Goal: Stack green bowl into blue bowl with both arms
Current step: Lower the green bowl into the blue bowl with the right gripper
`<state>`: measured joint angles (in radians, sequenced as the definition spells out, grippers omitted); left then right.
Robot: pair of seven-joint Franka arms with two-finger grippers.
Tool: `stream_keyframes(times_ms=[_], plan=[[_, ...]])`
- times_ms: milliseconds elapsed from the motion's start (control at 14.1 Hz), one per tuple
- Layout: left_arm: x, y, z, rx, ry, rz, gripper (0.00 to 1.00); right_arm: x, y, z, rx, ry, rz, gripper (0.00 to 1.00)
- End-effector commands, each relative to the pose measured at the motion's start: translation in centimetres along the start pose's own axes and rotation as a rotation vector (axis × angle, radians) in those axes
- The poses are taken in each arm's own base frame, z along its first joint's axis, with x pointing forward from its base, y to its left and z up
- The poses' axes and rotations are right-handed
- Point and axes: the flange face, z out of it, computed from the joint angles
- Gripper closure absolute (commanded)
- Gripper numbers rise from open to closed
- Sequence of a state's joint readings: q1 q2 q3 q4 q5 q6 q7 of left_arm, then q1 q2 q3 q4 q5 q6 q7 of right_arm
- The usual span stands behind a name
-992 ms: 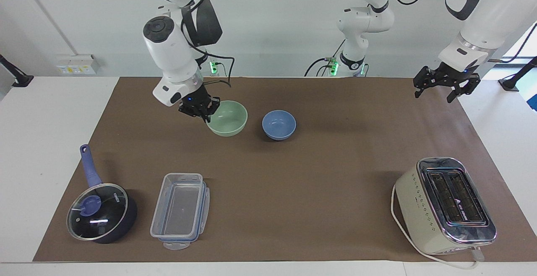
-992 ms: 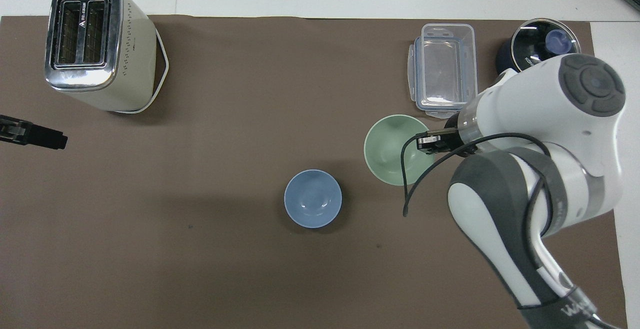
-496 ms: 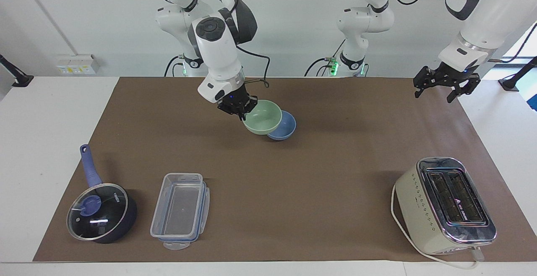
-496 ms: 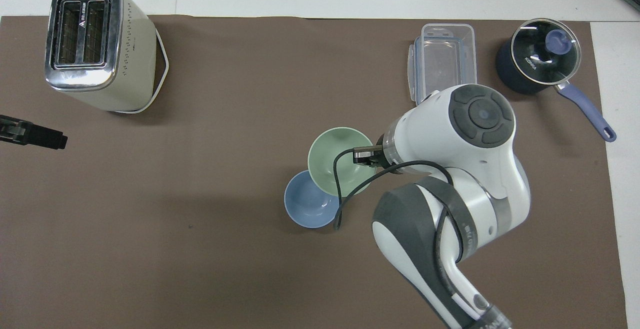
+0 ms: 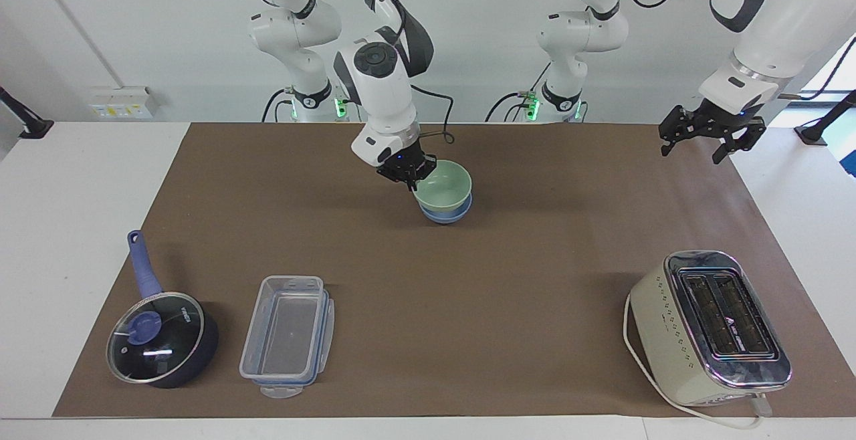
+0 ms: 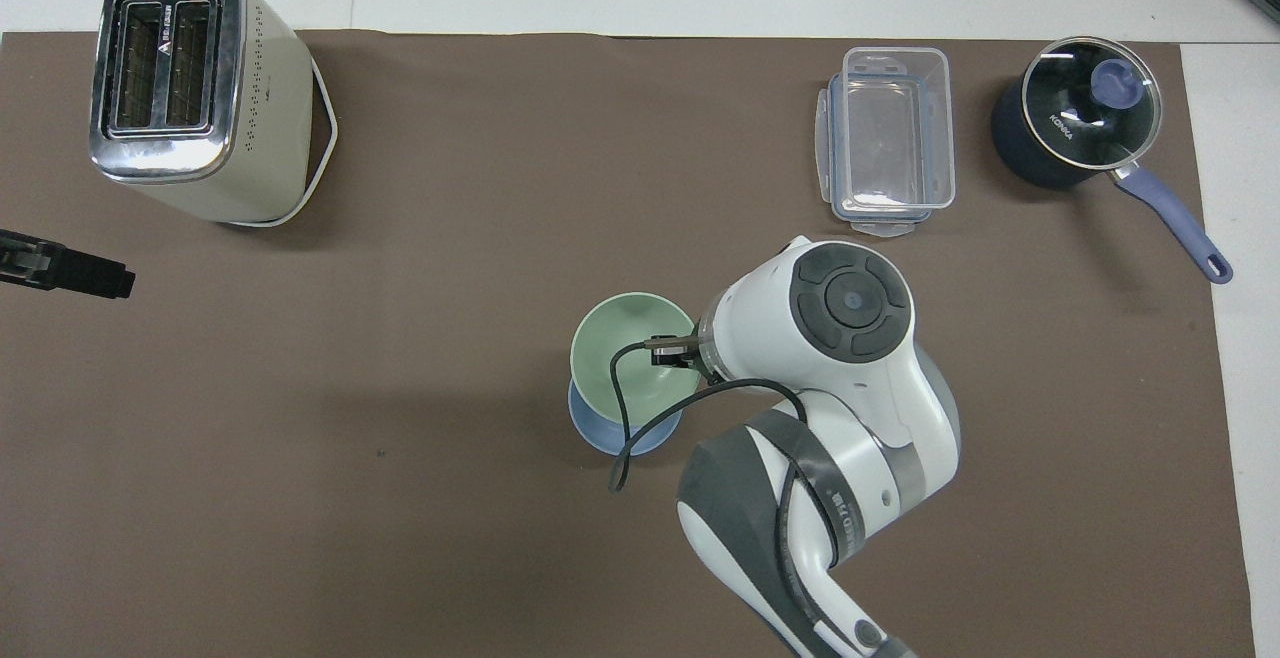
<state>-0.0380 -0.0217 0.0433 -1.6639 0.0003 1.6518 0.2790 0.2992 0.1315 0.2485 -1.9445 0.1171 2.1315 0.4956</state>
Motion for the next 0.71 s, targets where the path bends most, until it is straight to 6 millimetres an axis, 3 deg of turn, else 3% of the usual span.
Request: stream_keyframes(times_ms=[0, 638], plan=[[-0.7, -0.1, -0.1, 0.005, 0.0, 0.003, 0.0, -1.2, -0.1, 1.8, 0.01, -0.013, 0.019, 1.0], [-0.7, -0.1, -0.1, 0.005, 0.0, 0.003, 0.0, -1.3, -0.8, 5.1, 0.018, -0.013, 0.013, 1.0]])
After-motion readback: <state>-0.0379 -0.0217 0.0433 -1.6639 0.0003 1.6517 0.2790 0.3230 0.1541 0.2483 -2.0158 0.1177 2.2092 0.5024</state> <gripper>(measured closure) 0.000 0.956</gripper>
